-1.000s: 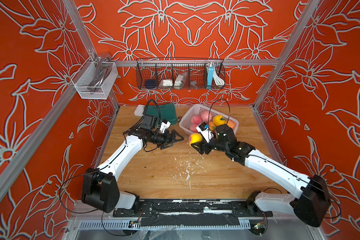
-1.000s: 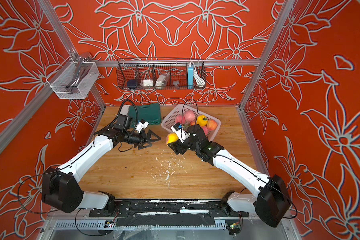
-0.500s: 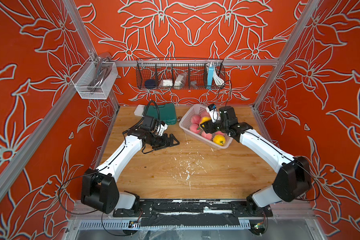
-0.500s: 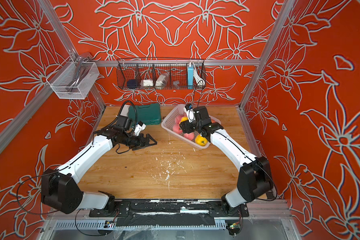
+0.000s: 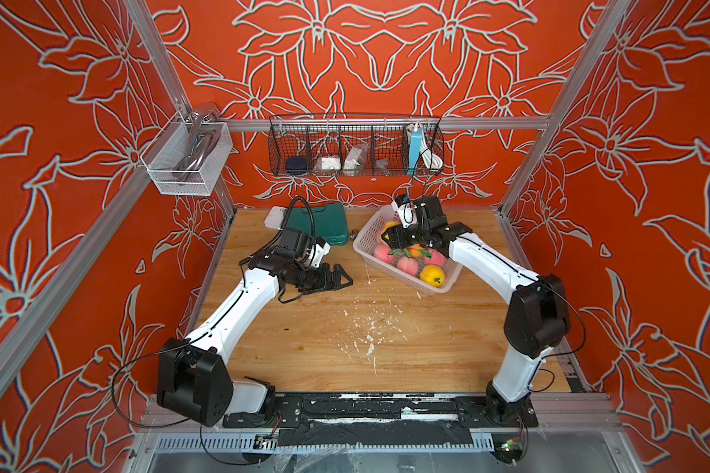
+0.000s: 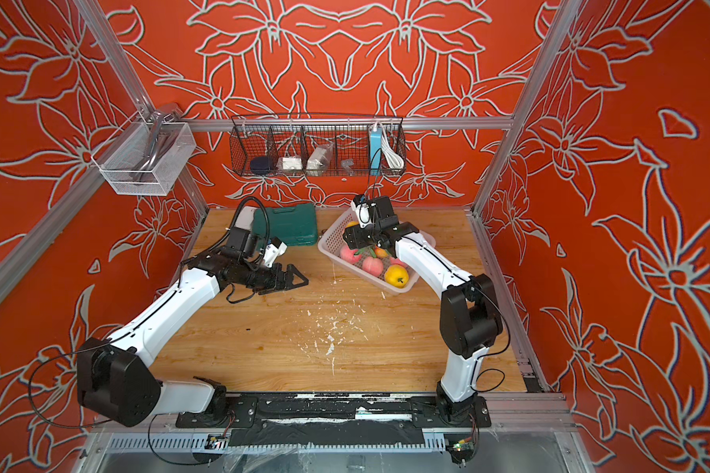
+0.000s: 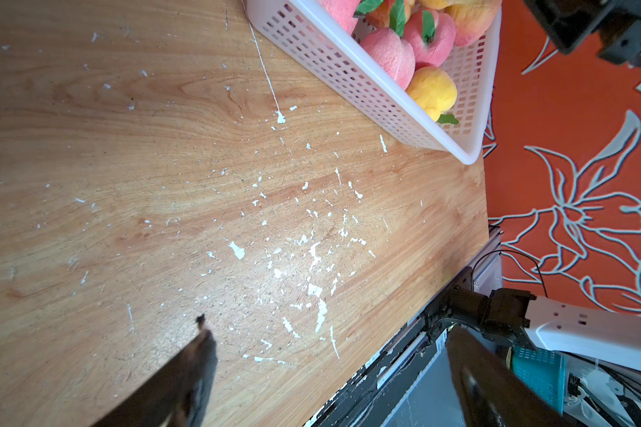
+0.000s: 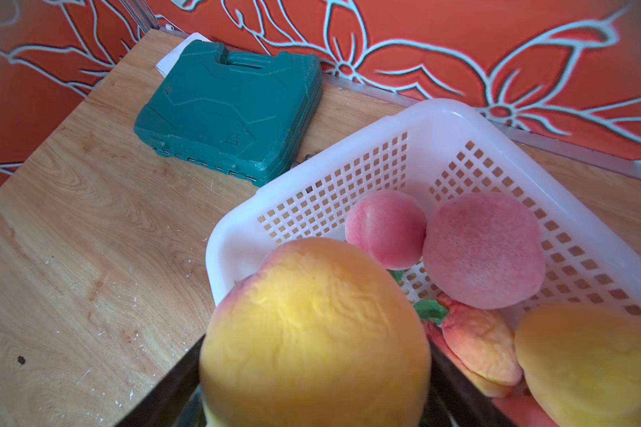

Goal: Put the peaches into the basket
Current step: Place the peach in the basket.

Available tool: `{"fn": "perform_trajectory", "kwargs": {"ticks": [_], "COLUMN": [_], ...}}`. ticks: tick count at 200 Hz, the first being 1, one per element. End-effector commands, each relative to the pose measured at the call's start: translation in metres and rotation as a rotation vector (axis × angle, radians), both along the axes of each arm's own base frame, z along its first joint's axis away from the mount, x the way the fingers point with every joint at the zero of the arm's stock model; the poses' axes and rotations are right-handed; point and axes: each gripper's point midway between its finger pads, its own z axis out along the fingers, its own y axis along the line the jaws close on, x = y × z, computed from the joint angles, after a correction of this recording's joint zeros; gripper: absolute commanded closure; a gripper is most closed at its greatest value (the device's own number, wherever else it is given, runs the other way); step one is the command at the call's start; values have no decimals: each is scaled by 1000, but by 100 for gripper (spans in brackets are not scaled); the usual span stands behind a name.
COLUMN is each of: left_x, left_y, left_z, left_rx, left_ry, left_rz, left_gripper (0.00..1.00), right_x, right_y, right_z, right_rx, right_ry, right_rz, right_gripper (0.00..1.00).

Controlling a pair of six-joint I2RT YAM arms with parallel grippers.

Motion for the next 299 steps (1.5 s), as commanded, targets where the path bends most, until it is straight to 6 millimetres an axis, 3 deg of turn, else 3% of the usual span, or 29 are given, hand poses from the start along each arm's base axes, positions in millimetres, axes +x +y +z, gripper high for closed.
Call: {"fn": "perform_trajectory", "kwargs": {"ticks": [1,128,194,299], "left_x": [1,-13,-13,-8], "left_y": [0,5,5,2], "left_z": [13,19,21,21], "left_rx": [-10,-18,-16,-27], "left_ry": [-50,-68,-78,-72], "left_rz": [-14,6,-1,1], "left_gripper": [8,7,7,7], "right_x": [4,16,31,36], "right_y": [8,40,39,44], "right_z": [5,-30,-51,-73], "right_rx": [25,-21,-114,-146], "right_ry": [20,44,46,80], "right_rz": [6,38,43,69], "right_gripper": [25,25,25,25]}}
